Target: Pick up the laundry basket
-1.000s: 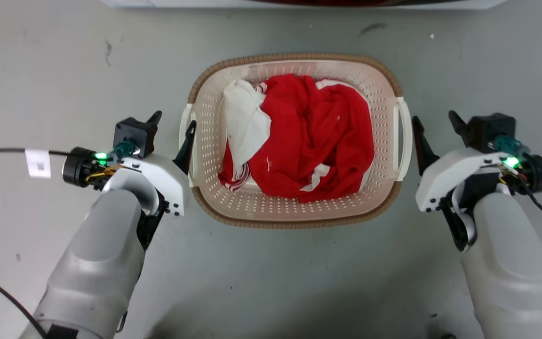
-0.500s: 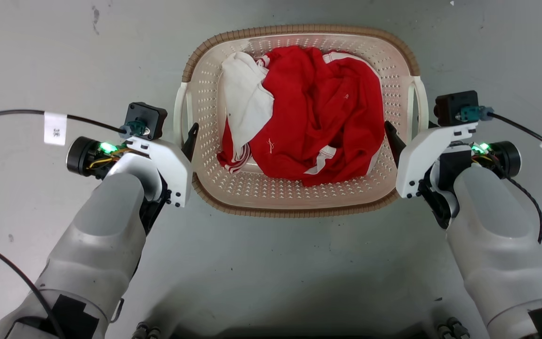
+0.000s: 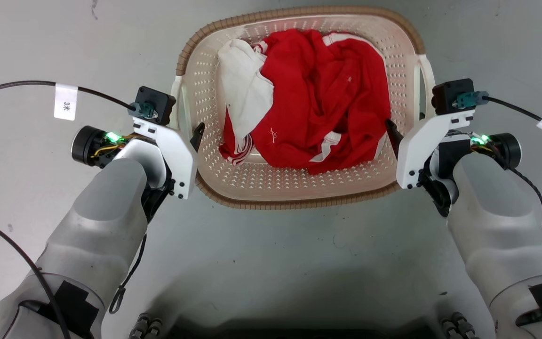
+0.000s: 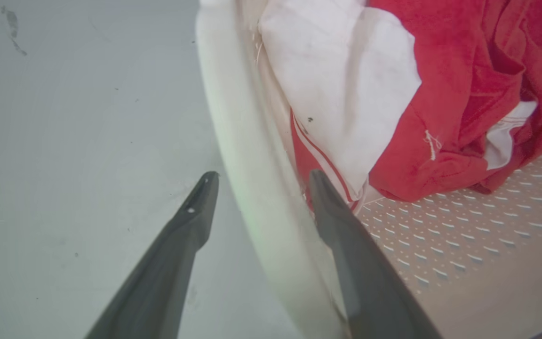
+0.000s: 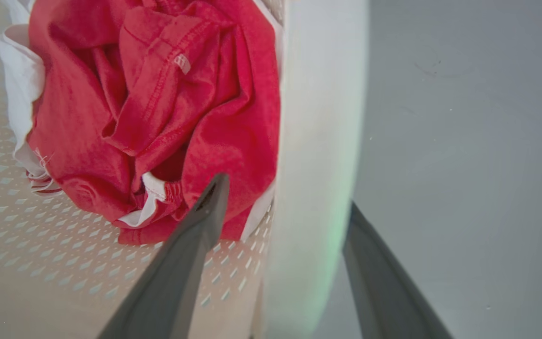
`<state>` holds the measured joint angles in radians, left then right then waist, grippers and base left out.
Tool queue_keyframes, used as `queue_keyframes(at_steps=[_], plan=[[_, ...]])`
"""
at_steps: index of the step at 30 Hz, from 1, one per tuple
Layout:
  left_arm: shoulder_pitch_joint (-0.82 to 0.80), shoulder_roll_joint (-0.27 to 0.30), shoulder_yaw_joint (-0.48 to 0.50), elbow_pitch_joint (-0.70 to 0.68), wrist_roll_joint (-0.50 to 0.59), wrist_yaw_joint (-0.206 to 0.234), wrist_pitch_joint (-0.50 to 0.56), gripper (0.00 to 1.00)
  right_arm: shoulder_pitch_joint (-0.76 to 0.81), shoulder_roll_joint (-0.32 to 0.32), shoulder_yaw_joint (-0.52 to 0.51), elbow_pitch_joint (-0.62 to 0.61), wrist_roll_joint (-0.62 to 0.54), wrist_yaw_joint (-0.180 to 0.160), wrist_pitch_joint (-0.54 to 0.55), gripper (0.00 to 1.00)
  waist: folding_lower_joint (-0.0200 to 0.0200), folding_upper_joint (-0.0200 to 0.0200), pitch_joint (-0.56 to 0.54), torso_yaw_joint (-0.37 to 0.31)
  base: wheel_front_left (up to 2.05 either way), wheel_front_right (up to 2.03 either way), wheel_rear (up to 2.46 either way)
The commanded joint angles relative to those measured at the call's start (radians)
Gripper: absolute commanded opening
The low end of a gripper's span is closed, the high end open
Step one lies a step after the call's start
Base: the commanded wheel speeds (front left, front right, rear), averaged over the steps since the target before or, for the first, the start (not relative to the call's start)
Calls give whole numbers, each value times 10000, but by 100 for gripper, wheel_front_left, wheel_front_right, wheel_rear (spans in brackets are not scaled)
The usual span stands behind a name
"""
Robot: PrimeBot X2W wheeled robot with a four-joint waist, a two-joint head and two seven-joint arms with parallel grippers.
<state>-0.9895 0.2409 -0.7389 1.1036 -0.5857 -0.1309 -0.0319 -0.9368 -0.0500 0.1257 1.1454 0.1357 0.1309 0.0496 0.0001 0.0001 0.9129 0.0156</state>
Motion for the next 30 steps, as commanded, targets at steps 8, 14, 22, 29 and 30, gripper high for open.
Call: queue_keyframes(at_steps=[8,14,22,29,30], plan=[[-198,219,-748,-29,-492,22,-288,100,-589,-5,187,569,80,-3,-368,100,-1,-1,104,70,0,0,0],[-408,217,-1262,-6,-721,20,-704,100,-816,-5,303,781,-54,-3,-667,100,-1,-1,18,92,0,0,0],[-684,183,-1881,91,-1070,20,-918,100,-1143,-5,392,961,-399,-3,-643,100,-1,-1,27,163,0,0,0],[-794,147,-2389,85,-1511,20,-741,51,-1328,-5,510,1053,-568,-3,-313,40,-1,-1,111,212,0,0,0],[-789,165,-2494,13,-1584,20,-706,0,-1339,-5,540,1056,-602,-3,-299,0,-1,-1,114,216,0,0,0]])
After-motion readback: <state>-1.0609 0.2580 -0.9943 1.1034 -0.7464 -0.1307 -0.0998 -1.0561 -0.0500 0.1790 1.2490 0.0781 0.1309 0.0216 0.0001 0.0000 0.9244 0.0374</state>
